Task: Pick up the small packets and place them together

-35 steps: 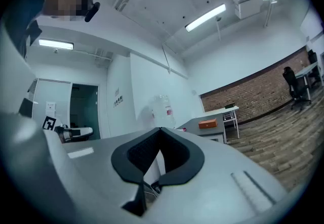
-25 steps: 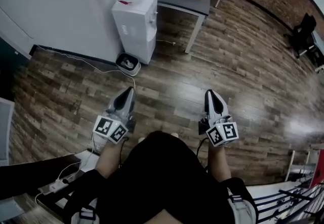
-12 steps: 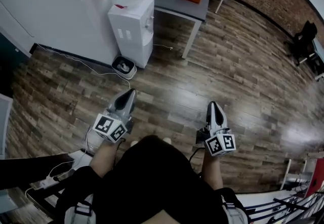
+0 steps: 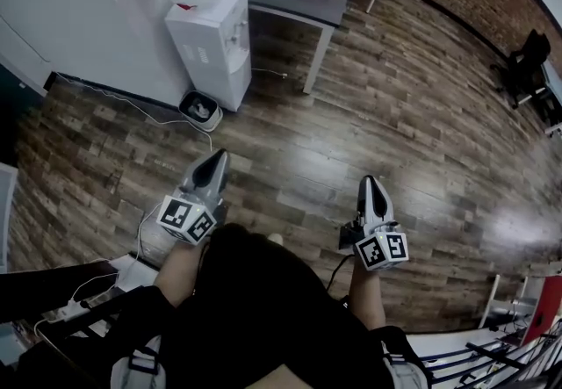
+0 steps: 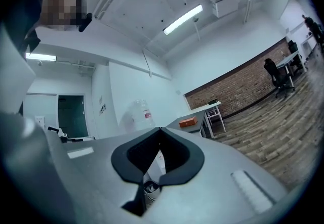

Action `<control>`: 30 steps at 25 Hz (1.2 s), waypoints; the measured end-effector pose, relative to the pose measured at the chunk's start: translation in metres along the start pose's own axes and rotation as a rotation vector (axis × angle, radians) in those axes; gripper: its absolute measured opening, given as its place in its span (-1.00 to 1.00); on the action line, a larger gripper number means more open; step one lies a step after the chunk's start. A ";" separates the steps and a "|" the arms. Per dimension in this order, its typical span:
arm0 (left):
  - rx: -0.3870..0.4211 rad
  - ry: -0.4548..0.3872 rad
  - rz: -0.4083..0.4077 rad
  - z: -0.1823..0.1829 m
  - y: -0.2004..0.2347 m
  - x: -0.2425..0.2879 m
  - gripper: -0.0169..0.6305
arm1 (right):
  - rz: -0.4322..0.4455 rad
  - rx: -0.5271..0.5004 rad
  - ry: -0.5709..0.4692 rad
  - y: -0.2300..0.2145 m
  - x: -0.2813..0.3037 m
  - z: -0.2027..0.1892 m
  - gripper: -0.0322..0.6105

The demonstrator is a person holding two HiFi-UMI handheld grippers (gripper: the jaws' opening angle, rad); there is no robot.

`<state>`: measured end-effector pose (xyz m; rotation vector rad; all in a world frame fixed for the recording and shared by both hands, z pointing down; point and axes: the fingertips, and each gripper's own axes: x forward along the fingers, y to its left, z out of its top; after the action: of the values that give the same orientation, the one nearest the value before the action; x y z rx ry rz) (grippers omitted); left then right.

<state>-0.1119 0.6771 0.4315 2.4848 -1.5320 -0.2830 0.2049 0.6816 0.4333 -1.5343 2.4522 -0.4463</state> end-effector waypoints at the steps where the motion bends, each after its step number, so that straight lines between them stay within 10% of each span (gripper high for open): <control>1: 0.000 0.007 -0.001 -0.001 -0.001 0.004 -0.95 | -0.004 0.007 -0.001 -0.005 0.002 0.001 -0.89; 18: 0.026 -0.029 -0.061 0.030 0.081 0.101 -0.95 | -0.048 -0.019 -0.046 -0.017 0.111 0.023 -0.89; 30: 0.005 -0.036 -0.103 0.056 0.173 0.150 -0.95 | 0.074 -0.108 0.000 0.043 0.248 0.014 -0.89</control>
<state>-0.2088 0.4630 0.4173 2.5804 -1.4221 -0.3431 0.0663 0.4735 0.3992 -1.4775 2.5617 -0.3051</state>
